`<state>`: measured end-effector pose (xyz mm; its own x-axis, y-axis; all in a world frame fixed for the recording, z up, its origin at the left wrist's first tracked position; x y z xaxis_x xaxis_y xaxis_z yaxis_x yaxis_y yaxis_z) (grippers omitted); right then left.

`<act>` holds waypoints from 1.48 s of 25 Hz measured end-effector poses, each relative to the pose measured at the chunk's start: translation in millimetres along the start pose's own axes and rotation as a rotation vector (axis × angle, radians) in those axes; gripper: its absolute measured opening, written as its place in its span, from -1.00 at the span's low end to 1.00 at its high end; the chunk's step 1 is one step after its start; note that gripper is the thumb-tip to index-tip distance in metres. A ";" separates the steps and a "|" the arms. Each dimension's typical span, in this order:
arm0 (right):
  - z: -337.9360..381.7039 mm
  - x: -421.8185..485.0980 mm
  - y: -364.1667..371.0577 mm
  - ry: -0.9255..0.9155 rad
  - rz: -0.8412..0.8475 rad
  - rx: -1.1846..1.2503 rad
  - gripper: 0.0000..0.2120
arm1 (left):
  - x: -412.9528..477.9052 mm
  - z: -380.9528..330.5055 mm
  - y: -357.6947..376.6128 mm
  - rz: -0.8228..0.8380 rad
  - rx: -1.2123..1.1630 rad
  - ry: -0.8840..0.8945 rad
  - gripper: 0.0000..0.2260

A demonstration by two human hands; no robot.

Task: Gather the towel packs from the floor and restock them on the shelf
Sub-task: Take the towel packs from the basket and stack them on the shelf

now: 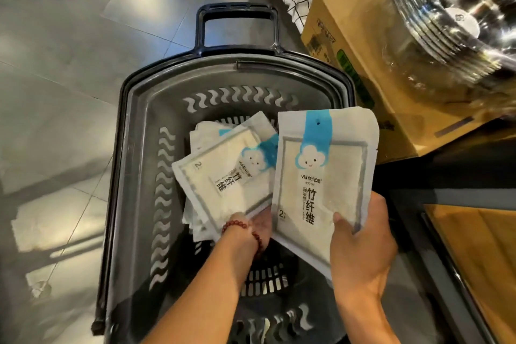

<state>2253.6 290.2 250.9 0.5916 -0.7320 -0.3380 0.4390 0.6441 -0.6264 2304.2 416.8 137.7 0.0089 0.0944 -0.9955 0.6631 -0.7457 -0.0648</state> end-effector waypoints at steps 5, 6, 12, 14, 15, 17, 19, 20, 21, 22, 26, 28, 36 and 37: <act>1.6 -1.0 1.3 -0.011 -0.010 -0.023 -0.60 | -11.4 -78.6 -14.1 -0.196 1.014 1.014 -0.87; 1.8 -1.9 2.7 -0.028 -0.018 -0.021 -0.59 | -4.4 -94.7 -8.9 -0.186 1.113 1.173 -0.81; -4.4 0.1 17.7 0.000 0.003 -0.019 -0.59 | 44.5 -120.2 17.5 -0.259 1.815 1.170 -0.17; -5.2 1.1 19.9 -0.010 0.007 -0.028 -0.58 | 44.9 -114.4 18.1 -0.329 1.826 1.233 -0.15; -4.4 1.1 19.5 -0.015 0.010 -0.023 -0.58 | 44.4 -112.9 18.5 -0.390 1.836 1.263 -0.16; -4.2 1.5 19.0 -0.028 0.016 -0.021 -0.58 | 36.8 -111.4 19.4 -0.471 1.900 1.309 -0.25; -5.5 2.0 18.1 -0.051 0.021 -0.026 -0.60 | 24.4 -111.5 17.7 -0.385 1.916 1.316 -0.45; -5.4 1.2 16.5 -0.055 0.026 -0.022 -0.61 | 15.4 -110.7 13.5 -0.295 1.885 1.284 -0.56; -5.2 0.2 13.5 -0.054 0.037 -0.013 -0.62 | 6.4 -111.0 6.6 -0.219 1.833 1.247 -0.65; -3.7 -0.2 9.0 -0.051 0.047 0.000 -0.63 | -2.9 -112.2 -1.9 -0.163 1.759 1.205 -0.72; 14.6 0.8 -21.5 0.024 0.105 0.162 -0.64 | -59.3 -120.8 -36.7 -0.042 1.129 1.064 -0.78; 32.8 -1.2 -44.0 0.081 0.151 0.251 -0.67 | -100.7 -125.6 -51.0 -0.010 0.945 1.046 -0.76; 155.3 -48.4 -167.9 0.044 0.376 0.503 -0.70 | -283.3 -144.6 -91.8 0.124 0.726 1.077 -0.82; 174.8 -58.8 -187.9 0.044 0.393 0.537 -0.70 | -313.8 -146.6 -96.8 0.153 0.716 1.097 -0.82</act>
<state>2254.5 251.0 511.3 0.7532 -0.4214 -0.5051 0.4791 0.8776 -0.0178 2346.9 556.0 466.5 0.8712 0.2078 -0.4448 0.0637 -0.9462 -0.3173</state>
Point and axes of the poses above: each hand's wrist, its own x-axis towards the middle knuckle, its own y-axis out of the palm, z = x × y, the point moved 1 cm from there along x, towards the middle knuckle, and after that the axes turned 1 degree about -z, right-handed, at the moved point
